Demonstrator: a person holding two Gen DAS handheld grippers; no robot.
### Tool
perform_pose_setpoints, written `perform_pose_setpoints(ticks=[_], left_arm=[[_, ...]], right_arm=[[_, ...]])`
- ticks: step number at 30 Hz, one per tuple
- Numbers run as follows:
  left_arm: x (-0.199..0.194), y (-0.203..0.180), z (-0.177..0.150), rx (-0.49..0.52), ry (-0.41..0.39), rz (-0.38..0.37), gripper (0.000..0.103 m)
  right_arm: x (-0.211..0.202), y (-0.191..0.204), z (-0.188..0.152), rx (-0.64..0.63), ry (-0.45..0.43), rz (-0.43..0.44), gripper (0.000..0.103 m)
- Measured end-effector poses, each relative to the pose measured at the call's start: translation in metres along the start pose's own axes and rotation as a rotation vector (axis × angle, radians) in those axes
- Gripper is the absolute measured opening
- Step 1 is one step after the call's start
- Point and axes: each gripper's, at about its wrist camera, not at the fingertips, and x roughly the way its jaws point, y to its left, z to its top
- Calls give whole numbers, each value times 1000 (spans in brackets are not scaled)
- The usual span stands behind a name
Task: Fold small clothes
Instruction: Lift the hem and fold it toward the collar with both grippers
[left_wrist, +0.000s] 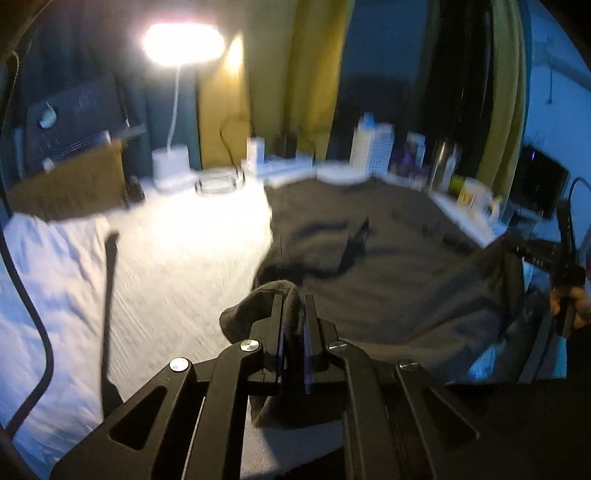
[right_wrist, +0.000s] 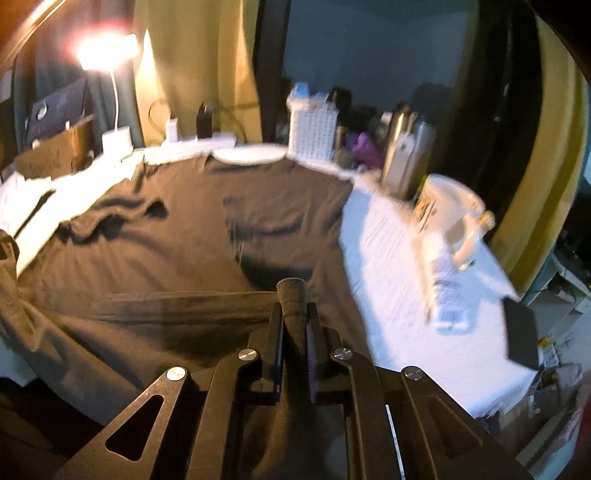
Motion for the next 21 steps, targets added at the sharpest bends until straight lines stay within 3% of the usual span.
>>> perform_pose_setpoints(ticks=[4, 8, 12, 16, 17, 18, 20, 21], left_arm=[[-3, -3, 2, 34, -9, -7, 6], [20, 8, -22, 19, 124, 15, 6], [43, 23, -54, -24, 277, 23, 7], [49, 23, -56, -27, 320, 24, 10], [48, 21, -53, -16, 313, 35, 18], [46, 20, -50, -9, 304, 47, 35], [43, 22, -43, -17, 272, 52, 59], [41, 24, -38, -30, 251, 51, 62]], right_arm=[[-15, -15, 11, 24, -52, -47, 9], [-2, -28, 0, 43, -6, -86, 9], [25, -35, -24, 76, 76, -69, 9], [42, -32, -40, 84, 127, -53, 9], [43, -30, -41, 81, 131, -56, 9], [44, -29, -42, 79, 132, -59, 9], [44, -29, -43, 77, 135, -59, 9], [45, -30, -43, 78, 139, -58, 9]])
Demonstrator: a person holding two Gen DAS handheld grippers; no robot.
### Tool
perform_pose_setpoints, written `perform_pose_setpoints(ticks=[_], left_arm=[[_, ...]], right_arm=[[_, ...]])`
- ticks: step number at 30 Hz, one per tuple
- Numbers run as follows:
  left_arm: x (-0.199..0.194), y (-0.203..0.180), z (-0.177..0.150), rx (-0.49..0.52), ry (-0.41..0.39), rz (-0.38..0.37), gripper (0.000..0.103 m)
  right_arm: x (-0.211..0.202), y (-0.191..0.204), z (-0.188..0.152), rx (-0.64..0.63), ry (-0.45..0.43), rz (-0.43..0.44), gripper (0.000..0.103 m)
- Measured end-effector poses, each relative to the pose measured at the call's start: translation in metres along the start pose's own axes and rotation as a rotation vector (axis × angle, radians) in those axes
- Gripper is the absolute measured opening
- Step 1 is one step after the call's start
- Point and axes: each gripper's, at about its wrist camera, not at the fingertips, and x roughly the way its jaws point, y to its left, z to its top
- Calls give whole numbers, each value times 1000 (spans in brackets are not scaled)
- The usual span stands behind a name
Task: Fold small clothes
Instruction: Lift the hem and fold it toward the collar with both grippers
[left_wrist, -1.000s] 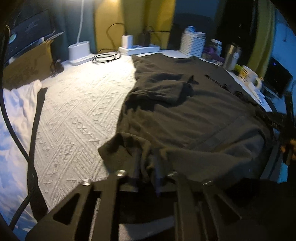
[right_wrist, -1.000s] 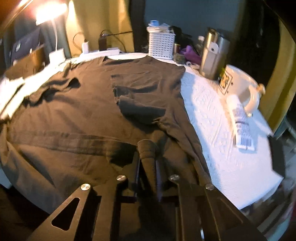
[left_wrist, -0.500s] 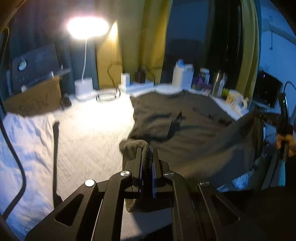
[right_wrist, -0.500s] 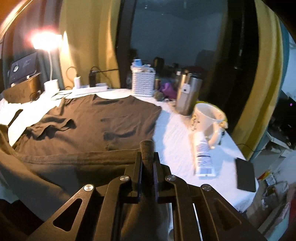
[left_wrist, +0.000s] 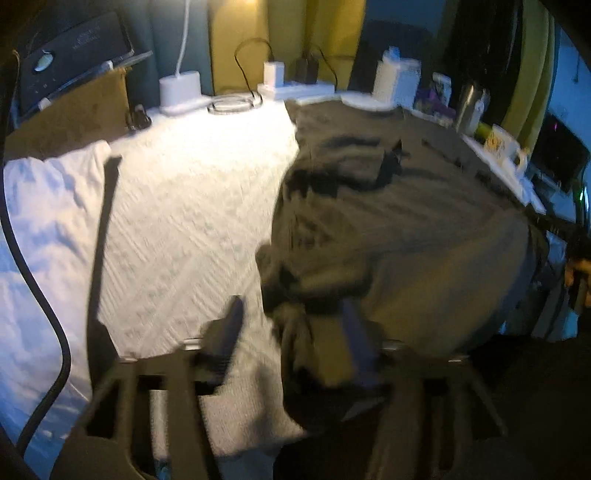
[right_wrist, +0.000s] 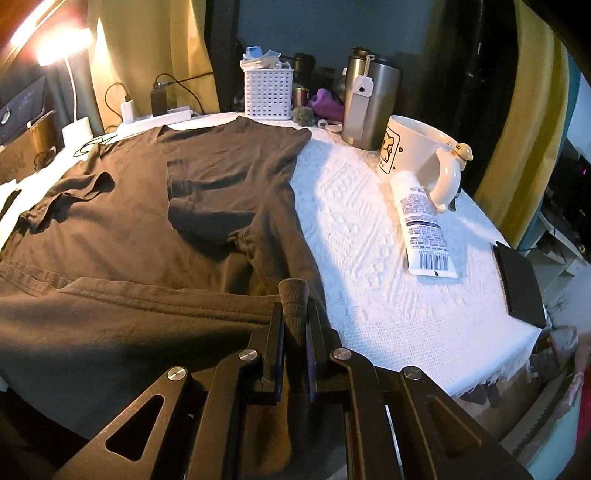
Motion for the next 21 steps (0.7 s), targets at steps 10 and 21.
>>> perform_pose_setpoints(ticks=[10, 21], left_arm=[[35, 2, 11, 33, 65, 26, 62], [25, -27, 2, 151, 9, 35, 37]], right_arm=[[-5, -18, -7, 43, -1, -67, 76], [-17, -7, -10, 20, -45, 50, 54]])
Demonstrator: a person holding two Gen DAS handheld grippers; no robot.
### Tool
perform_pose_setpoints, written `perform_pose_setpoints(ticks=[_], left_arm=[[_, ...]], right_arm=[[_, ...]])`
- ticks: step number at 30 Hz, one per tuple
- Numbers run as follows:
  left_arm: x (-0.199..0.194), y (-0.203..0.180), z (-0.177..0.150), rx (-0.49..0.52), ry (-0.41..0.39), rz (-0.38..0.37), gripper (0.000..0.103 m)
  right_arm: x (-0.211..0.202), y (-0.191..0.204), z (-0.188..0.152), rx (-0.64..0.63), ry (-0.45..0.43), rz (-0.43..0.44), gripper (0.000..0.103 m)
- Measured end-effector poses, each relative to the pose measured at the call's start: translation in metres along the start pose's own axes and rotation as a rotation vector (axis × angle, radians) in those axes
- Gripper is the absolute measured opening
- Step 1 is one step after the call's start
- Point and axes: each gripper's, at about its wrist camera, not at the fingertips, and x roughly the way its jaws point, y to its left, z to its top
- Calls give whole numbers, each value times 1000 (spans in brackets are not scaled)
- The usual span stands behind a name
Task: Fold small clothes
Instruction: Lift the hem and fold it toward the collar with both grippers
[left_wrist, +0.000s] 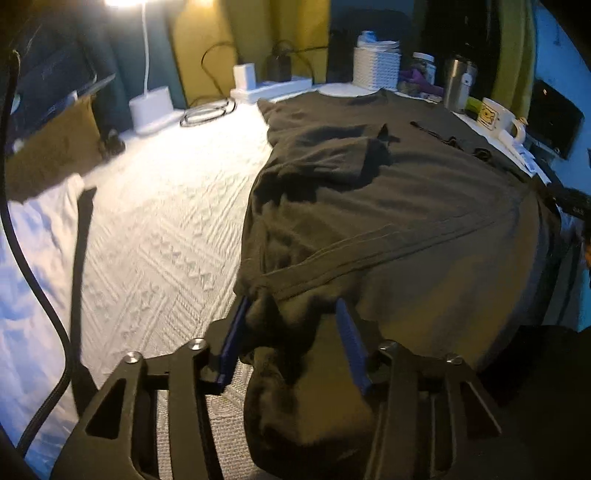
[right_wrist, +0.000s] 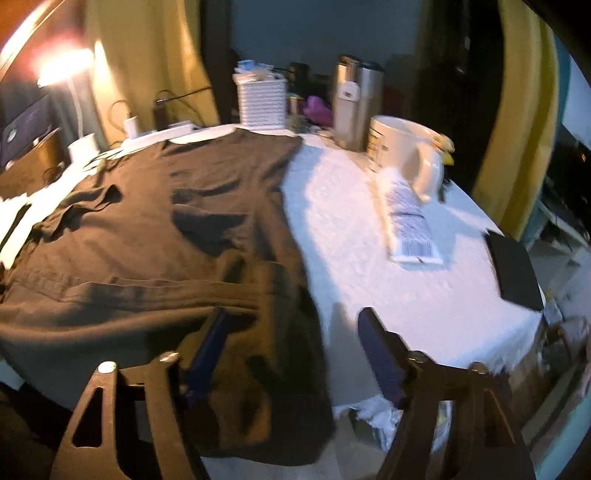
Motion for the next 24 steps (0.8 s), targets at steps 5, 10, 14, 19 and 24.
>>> perform_pose_setpoints(ticks=[5, 10, 14, 19, 24], left_arm=[[1, -1, -2, 7, -4, -13, 11], [-4, 4, 2, -33, -35, -21, 7], [-16, 8, 9, -43, -80, -24, 6], [-27, 12, 22, -60, -133, -22, 5], [-39, 16, 39, -71, -188, -7, 5]], right_arm=[[15, 16, 1, -38, 29, -10, 26], [9, 14, 6, -46, 30, -19, 9], [-2, 14, 15, -57, -4, -29, 8], [-16, 19, 32, -62, -52, -19, 8], [-28, 22, 51, -63, -99, -11, 8]])
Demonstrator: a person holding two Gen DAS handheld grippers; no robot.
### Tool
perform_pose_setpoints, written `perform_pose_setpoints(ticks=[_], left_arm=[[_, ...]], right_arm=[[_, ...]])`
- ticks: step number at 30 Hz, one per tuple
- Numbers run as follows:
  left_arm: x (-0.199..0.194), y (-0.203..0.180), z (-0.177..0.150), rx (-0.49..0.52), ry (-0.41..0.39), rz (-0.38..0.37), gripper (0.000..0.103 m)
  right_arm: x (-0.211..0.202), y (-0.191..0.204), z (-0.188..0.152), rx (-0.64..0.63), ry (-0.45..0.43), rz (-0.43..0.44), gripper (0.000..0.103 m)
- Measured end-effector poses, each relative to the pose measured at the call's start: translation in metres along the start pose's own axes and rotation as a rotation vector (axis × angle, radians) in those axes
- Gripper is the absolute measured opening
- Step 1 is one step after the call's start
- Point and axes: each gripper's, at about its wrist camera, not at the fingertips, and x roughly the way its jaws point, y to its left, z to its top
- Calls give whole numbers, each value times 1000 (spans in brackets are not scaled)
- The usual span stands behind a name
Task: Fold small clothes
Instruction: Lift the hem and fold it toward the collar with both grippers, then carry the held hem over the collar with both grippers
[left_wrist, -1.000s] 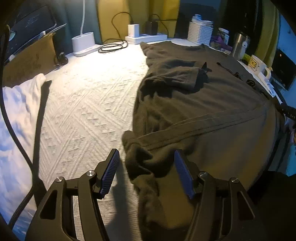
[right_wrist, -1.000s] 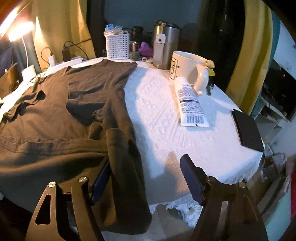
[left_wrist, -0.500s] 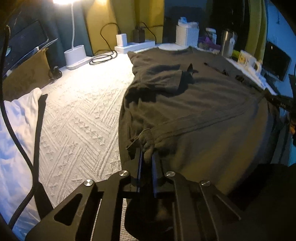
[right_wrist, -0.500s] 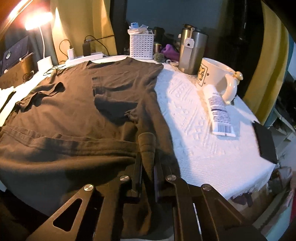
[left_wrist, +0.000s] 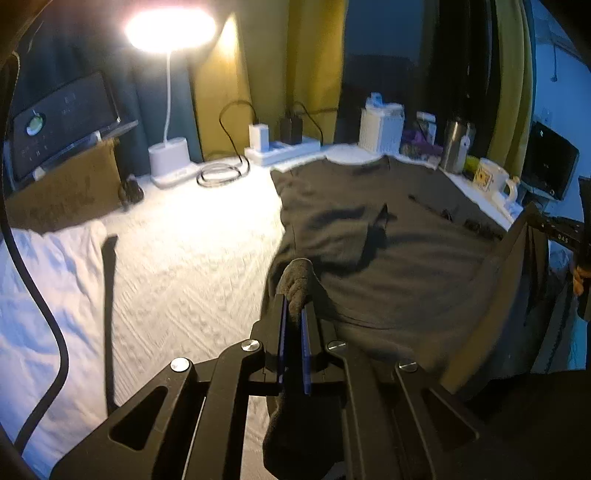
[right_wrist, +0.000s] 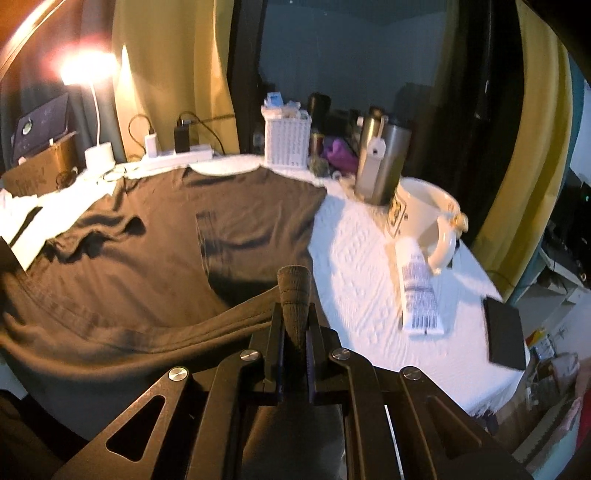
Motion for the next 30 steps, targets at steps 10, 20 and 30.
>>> perform_pose_setpoints(ticks=[10, 20, 30], left_arm=[[-16, 7, 42, -40, -139, 20, 5], [-7, 15, 81, -53, -197, 48, 5], [16, 15, 113, -28, -228, 65, 5]], right_arm=[[-13, -10, 35, 18, -69, 1, 8], [-1, -25, 70, 29, -99, -6, 8], [25, -37, 99, 26, -98, -14, 8]])
